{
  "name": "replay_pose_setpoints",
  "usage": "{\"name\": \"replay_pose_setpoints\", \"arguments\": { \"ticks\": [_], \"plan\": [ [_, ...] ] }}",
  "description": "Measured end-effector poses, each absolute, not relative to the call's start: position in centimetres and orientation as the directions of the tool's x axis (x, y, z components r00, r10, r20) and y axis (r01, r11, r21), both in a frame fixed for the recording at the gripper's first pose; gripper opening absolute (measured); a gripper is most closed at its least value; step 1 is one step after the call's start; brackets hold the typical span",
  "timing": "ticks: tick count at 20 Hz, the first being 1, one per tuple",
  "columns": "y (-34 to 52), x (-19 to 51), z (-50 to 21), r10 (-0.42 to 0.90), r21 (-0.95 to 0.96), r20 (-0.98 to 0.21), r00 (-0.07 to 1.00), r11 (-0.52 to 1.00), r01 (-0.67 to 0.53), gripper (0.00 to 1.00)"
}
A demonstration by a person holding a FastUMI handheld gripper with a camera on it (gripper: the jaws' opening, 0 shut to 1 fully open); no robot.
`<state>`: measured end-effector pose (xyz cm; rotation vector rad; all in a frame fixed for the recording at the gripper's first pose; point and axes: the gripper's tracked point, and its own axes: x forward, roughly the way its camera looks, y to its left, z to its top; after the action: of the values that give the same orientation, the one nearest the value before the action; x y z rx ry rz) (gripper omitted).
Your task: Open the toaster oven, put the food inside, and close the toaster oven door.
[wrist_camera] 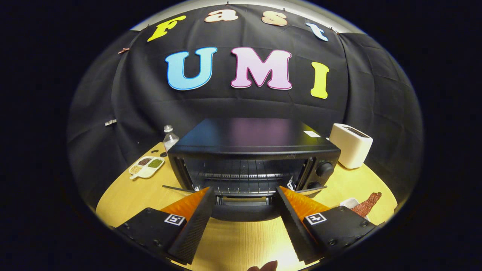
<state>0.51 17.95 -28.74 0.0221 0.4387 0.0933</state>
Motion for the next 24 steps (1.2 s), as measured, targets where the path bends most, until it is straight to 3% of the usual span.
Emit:
{"name": "replay_pose_setpoints", "arguments": {
  "ticks": [11,18,24],
  "plan": [
    [17.0,-7.4,-37.6,0.099,0.014,-0.655,0.749,0.993,-0.119,0.98],
    [17.5,-8.0,-35.9,0.165,0.047,-0.629,0.760,0.984,-0.175,0.98],
    [15.2,-6.3,-29.5,0.234,0.117,-0.518,0.823,0.972,-0.204,0.98]
  ]
}}
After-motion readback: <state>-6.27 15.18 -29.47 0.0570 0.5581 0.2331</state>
